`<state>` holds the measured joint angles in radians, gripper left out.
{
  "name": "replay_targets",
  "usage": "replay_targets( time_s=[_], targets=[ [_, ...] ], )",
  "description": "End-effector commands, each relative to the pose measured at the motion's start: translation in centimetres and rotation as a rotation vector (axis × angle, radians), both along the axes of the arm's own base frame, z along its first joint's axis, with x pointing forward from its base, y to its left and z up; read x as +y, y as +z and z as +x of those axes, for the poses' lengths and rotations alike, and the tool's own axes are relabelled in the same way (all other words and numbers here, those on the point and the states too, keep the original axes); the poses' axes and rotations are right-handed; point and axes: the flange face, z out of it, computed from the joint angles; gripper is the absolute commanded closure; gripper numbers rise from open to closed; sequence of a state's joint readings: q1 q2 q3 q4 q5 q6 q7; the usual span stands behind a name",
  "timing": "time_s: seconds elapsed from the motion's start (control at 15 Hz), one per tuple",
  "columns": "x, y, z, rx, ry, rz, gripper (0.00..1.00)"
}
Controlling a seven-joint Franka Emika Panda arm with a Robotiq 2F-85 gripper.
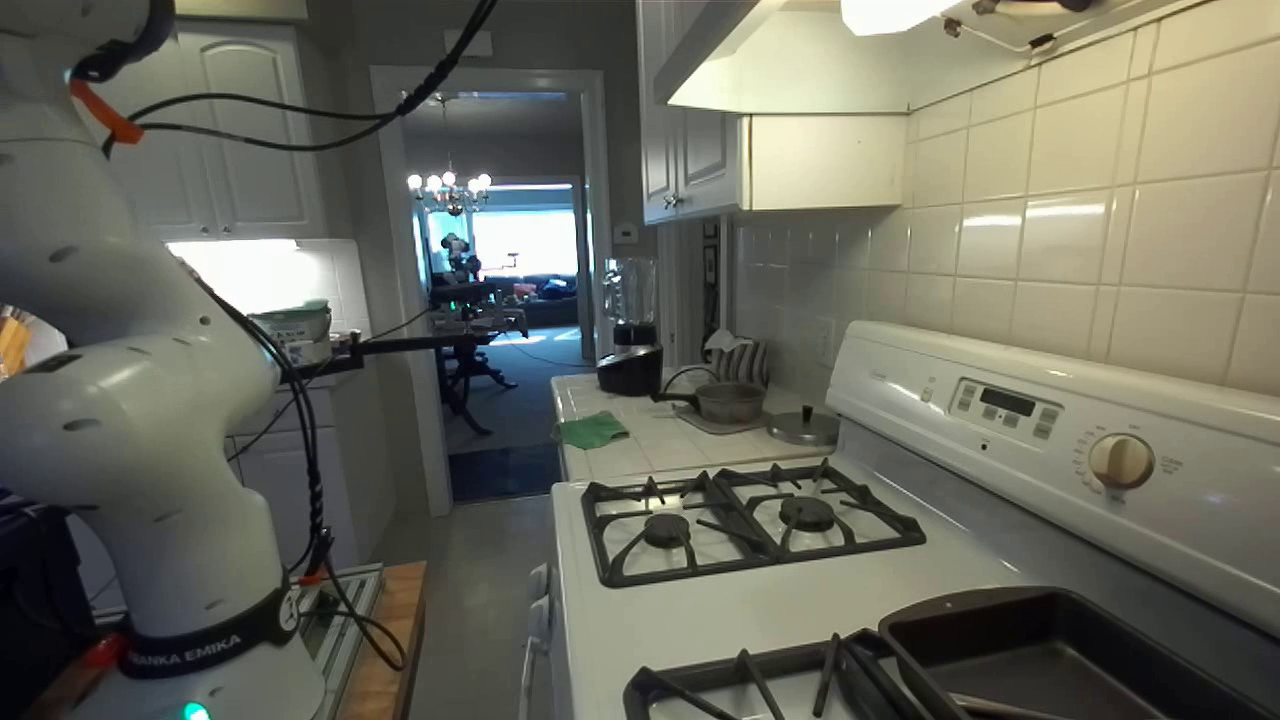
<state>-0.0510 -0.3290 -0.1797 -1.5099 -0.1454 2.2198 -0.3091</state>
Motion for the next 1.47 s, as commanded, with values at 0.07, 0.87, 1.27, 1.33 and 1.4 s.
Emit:
replay_targets(
  time_s=[0.07,0.87,1.27,1.33,1.4],
  targets=[
    [-1.4,1.3,2.6,-0.072,-0.012,-0.024,0.00],
    [-1.7,4.1,4.4,-0.184,-0.021,-0.048,0.00],
    [-1.5,3.6,4.1,-0.164,-0.031,-0.054,0.00],
    [-1.5,3.7,4.1,-0.165,-0.031,-0.055,0.00],
    [-1.5,3.7,4.1,-0.165,-0.031,-0.055,0.00]
  ],
)
